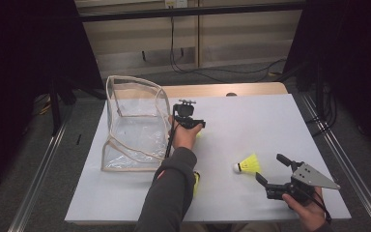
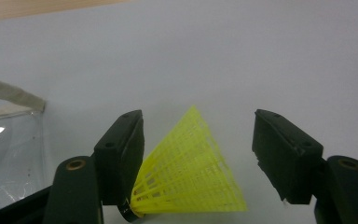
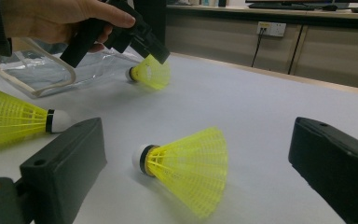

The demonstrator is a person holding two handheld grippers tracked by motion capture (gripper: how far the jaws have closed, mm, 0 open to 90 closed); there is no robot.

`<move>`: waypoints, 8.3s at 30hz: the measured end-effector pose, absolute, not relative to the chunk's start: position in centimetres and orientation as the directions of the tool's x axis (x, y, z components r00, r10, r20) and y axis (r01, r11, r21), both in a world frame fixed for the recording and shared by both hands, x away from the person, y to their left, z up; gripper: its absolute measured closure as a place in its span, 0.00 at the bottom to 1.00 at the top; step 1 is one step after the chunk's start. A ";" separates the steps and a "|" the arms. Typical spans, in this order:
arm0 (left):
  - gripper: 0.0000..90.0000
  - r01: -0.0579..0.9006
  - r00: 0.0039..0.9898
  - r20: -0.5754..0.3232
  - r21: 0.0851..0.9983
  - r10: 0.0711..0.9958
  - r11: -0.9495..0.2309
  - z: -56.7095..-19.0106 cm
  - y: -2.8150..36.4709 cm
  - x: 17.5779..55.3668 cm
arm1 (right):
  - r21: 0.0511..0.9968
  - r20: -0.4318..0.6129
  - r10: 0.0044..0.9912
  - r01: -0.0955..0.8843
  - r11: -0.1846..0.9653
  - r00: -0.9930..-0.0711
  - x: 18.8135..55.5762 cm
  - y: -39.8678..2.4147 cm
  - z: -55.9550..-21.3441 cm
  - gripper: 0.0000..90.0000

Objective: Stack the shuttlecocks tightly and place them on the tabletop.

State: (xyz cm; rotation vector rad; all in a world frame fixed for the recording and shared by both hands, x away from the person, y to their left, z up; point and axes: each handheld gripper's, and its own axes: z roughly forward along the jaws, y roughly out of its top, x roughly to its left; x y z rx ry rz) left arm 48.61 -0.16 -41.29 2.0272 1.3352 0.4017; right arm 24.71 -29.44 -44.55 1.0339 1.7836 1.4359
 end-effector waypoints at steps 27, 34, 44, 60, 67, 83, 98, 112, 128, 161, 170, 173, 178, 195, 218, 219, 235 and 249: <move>0.92 0.683 0.450 -0.119 0.684 0.885 -0.255 -41.3 -0.1 48.7 | 0.976 0.010 0.865 0.193 0.101 -0.502 24.7 -29.5 -44.6 0.03; 0.98 0.675 0.438 -0.118 0.698 0.891 -0.239 -40.9 0.2 48.8 | 0.976 0.008 0.865 0.191 0.102 -0.502 24.8 -29.6 -44.6 0.04; 1.00 0.673 0.429 -0.149 0.710 0.891 -0.205 -40.4 0.3 48.6 | 0.976 0.009 0.865 0.191 0.101 -0.501 24.8 -29.6 -44.6 0.04; 1.00 0.695 0.434 -0.216 0.698 0.875 -0.173 -39.7 0.3 48.1 | 0.976 0.010 0.865 0.195 0.101 -0.501 24.7 -29.6 -44.6 0.04; 1.00 0.697 0.448 -0.234 0.697 0.863 -0.172 -39.7 0.2 47.9 | 0.976 0.009 0.865 0.194 0.102 -0.502 24.8 -29.5 -44.6 0.04; 1.00 0.694 0.478 -0.253 0.695 0.841 -0.186 -40.1 -0.6 47.7 | 0.976 0.007 0.863 0.192 0.104 -0.506 24.8 -29.5 -44.6 0.04; 0.98 0.687 0.486 -0.243 0.700 0.840 -0.195 -40.3 -1.0 47.6 | 0.975 0.005 0.862 0.194 0.109 -0.507 24.8 -29.5 -44.6 0.04; 0.95 0.686 0.506 -0.217 0.688 0.835 -0.237 -41.2 -2.1 47.5 | 0.975 0.004 0.861 0.192 0.109 -0.509 24.8 -29.5 -44.6 0.04; 0.96 0.680 0.504 -0.217 0.696 0.836 -0.229 -41.4 -2.1 47.6 | 0.975 0.006 0.859 0.194 0.110 -0.512 24.8 -29.5 -44.6 0.04; 0.88 0.643 0.529 -0.130 0.707 0.839 -0.296 -41.5 -2.1 47.3 | 0.974 0.001 0.858 0.194 0.115 -0.514 24.8 -29.4 -44.6 0.04; 1.00 0.652 0.522 -0.135 0.700 0.842 -0.291 -41.6 -2.0 47.6 | 0.974 0.003 0.857 0.194 0.113 -0.516 24.8 -29.4 -44.6 0.04; 1.00 0.646 0.520 -0.123 0.703 0.845 -0.296 -41.6 -2.0 47.6 | 0.974 0.004 0.857 0.194 0.113 -0.515 24.8 -29.5 -44.6 0.04; 1.00 0.646 0.513 -0.136 0.712 0.848 -0.277 -41.4 -1.8 47.7 | 0.975 0.006 0.858 0.195 0.110 -0.514 24.8 -29.5 -44.6 0.04; 1.00 0.644 0.502 -0.156 0.724 0.851 -0.248 -41.0 -2.6 48.2 | 0.974 0.004 0.856 0.195 0.113 -0.516 24.8 -29.4 -44.6 0.04; 0.92 0.647 0.503 -0.160 0.722 0.850 -0.247 -41.5 -3.3 48.3 | 0.975 0.004 0.855 0.194 0.112 -0.518 24.8 -29.4 -44.6 0.04; 0.92 0.646 0.505 -0.159 0.721 0.848 -0.249 -41.5 -3.3 48.2 | 0.975 0.003 0.856 0.193 0.113 -0.518 24.8 -29.4 -44.6 0.04; 0.86 0.640 0.513 -0.148 0.723 0.845 -0.262 -41.4 -3.1 48.2 | 0.975 0.003 0.854 0.193 0.114 -0.519 24.8 -29.4 -44.6 0.04; 0.84 0.638 0.511 -0.143 0.724 0.847 -0.262 -41.0 -2.6 48.2 | 0.975 0.000 0.854 0.192 0.117 -0.521 24.8 -29.4 -44.6 0.04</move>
